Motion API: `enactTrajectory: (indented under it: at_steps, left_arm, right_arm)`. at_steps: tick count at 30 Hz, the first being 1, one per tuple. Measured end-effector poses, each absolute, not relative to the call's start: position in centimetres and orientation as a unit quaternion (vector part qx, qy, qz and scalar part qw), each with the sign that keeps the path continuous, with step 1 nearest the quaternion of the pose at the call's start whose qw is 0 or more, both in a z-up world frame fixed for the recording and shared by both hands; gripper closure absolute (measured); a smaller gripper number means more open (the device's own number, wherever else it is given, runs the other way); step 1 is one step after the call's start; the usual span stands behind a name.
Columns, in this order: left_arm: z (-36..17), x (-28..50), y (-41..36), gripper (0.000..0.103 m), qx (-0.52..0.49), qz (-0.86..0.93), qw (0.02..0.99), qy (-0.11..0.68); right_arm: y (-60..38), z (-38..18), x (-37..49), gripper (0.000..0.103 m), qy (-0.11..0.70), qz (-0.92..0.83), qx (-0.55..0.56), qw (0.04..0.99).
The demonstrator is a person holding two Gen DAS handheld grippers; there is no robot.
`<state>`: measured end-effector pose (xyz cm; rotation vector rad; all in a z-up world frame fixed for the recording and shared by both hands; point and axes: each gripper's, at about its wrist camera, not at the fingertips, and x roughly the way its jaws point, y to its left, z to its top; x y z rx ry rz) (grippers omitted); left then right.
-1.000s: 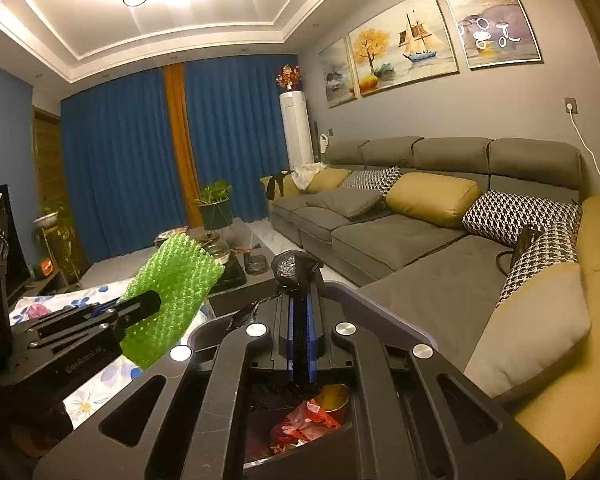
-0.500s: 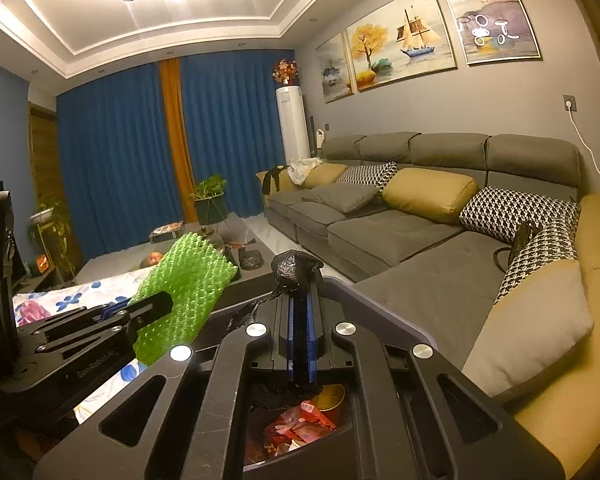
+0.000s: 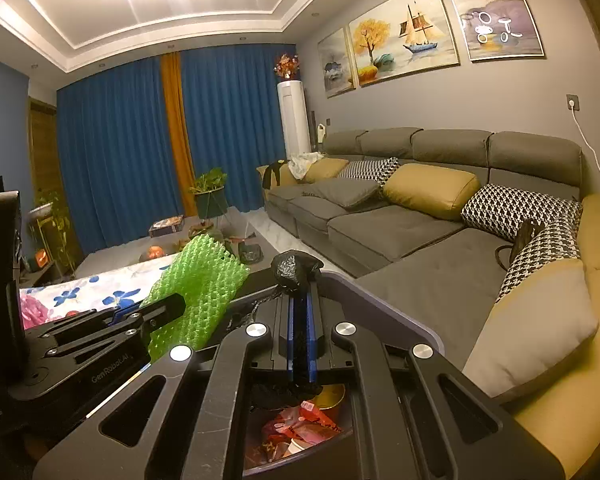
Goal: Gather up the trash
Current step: 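Carry the black bag and green mesh net over the grey bin with both tools, then open the right tool dropping the black bag while the left tool drops the green net, then move both open tools back over the trash pile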
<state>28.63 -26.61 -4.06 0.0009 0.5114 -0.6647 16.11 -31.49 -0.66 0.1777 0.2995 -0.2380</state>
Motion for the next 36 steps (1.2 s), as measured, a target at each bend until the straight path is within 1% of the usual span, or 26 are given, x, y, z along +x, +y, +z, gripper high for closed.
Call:
enactTrajectory:
  at_steps: [5,7,8,10,11,12,13,15,16,17,18,19,21,23,25,26,30,33,36]
  left_arm:
    - [-4.3,28.9,-26.6,0.091,-0.003,-0.325,0.911,0.255]
    - [-4.3,29.0,-26.7,0.089,-0.003,-0.325,0.911,0.254]
    - [-4.4,29.0,-26.8,0.087,-0.003,-0.328,0.91,0.255]
    - [-4.5,29.2,-26.9,0.08,-0.001,-0.335,0.906,0.259]
    - [-4.6,29.2,-26.9,0.07,-0.001,-0.334,0.906,0.259]
    - [-4.6,29.3,-26.8,0.056,-0.001,-0.329,0.909,0.258]
    - [-4.7,29.4,-26.5,0.051,-0.005,-0.325,0.91,0.257]
    - [-4.7,29.5,-25.8,0.037,-0.017,-0.319,0.913,0.256]
    - [-4.7,29.6,-25.5,0.034,-0.021,-0.311,0.915,0.255]
    - [-4.6,29.7,-25.2,0.027,-0.025,-0.307,0.917,0.253]
    - [-4.5,29.7,-24.7,0.021,-0.031,-0.301,0.92,0.25]
    - [-4.4,29.7,-24.3,0.019,-0.036,-0.296,0.922,0.249]
    - [-4.1,29.5,-23.6,0.015,-0.042,-0.287,0.925,0.244]
    - [-3.6,29.2,-23.0,0.012,-0.042,-0.277,0.93,0.236]
    - [-3.3,28.7,-22.2,0.01,-0.04,-0.261,0.937,0.228]
    - [-3.2,28.6,-21.7,0.009,-0.04,-0.256,0.939,0.226]
    - [-2.8,27.5,-19.3,0.009,-0.039,-0.217,0.951,0.217]
    - [-2.6,26.5,-17.4,0.008,-0.031,-0.186,0.96,0.206]
    - [-2.5,25.5,-14.6,0.007,-0.032,-0.153,0.967,0.201]
  right_arm:
    - [-31.5,-1.0,16.4,0.097,0.154,-0.116,0.091,0.977]
    - [-31.6,-1.0,16.6,0.097,0.155,-0.116,0.091,0.977]
    - [-31.6,-1.0,16.7,0.097,0.155,-0.116,0.092,0.977]
    - [-31.8,-1.1,16.8,0.097,0.157,-0.116,0.093,0.976]
    - [-31.9,-1.1,16.9,0.097,0.158,-0.117,0.094,0.976]
    - [-31.9,-1.1,17.0,0.097,0.159,-0.118,0.095,0.976]
    - [-31.9,-1.2,17.0,0.097,0.16,-0.118,0.095,0.975]
    - [-32.0,-1.3,17.2,0.097,0.161,-0.118,0.095,0.975]
    - [-32.0,-1.4,17.2,0.095,0.161,-0.119,0.096,0.975]
    - [-32.1,-1.4,17.2,0.091,0.16,-0.119,0.097,0.975]
    - [-32.1,-1.5,17.3,0.081,0.161,-0.12,0.098,0.975]
    - [-32.0,-1.5,17.3,0.071,0.16,-0.121,0.098,0.975]
    - [-32.0,-1.6,17.3,0.064,0.156,-0.123,0.099,0.975]
    - [-31.9,-1.5,17.2,0.063,0.156,-0.124,0.099,0.975]
    - [-31.6,-1.4,16.9,0.056,0.152,-0.125,0.098,0.976]
    - [-31.5,-1.4,16.7,0.055,0.15,-0.126,0.098,0.976]
    - [-31.1,-0.9,15.9,0.043,0.139,-0.129,0.095,0.977]
    - [-30.6,-0.5,14.9,0.036,0.128,-0.131,0.093,0.979]
    - [-29.9,-0.4,14.4,0.034,0.126,-0.129,0.093,0.979]
